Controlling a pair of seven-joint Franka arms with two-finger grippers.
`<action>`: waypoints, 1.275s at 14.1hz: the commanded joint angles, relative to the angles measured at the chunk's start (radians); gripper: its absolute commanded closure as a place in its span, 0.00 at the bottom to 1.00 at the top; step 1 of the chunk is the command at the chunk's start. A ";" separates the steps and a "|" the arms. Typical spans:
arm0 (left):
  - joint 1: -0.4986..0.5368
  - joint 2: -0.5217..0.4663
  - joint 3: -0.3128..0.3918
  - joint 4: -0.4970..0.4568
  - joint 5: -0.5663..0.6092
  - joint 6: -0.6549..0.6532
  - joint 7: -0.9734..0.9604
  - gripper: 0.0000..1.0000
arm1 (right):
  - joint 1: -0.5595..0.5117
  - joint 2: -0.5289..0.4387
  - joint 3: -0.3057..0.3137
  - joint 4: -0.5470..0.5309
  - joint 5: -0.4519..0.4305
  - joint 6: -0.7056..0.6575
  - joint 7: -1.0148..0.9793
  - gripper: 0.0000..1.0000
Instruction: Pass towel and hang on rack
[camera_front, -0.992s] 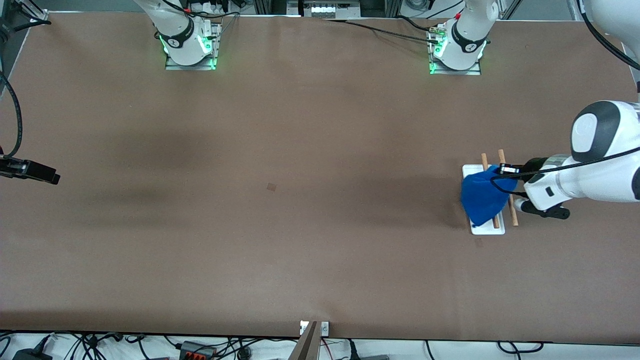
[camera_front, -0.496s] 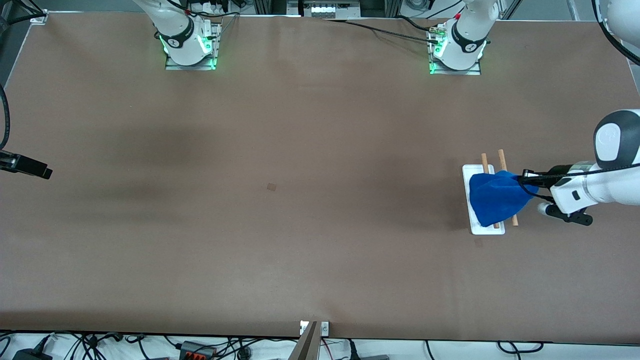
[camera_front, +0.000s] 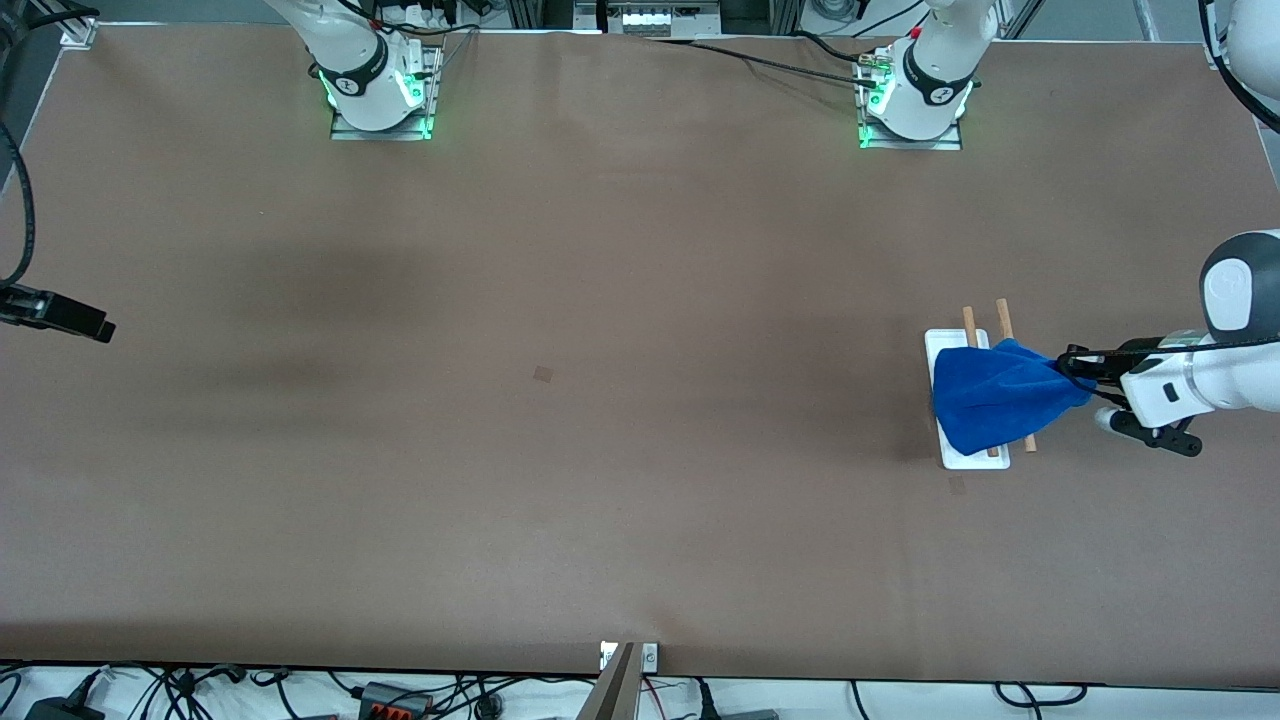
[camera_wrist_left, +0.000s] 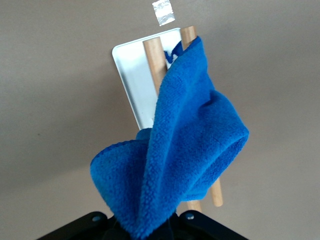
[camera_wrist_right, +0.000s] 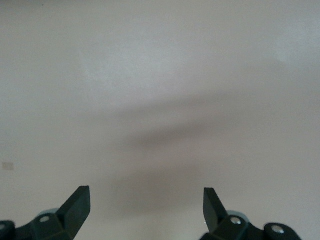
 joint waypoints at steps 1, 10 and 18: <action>0.017 0.004 -0.011 -0.010 0.021 0.031 0.031 1.00 | 0.053 -0.048 -0.073 -0.059 0.039 0.016 -0.066 0.00; 0.014 0.004 -0.014 -0.005 0.019 0.025 0.033 0.34 | 0.056 -0.232 -0.067 -0.343 0.030 0.124 -0.054 0.00; -0.001 -0.049 -0.049 0.065 0.013 -0.102 -0.028 0.21 | 0.056 -0.289 -0.067 -0.374 0.030 0.061 -0.063 0.00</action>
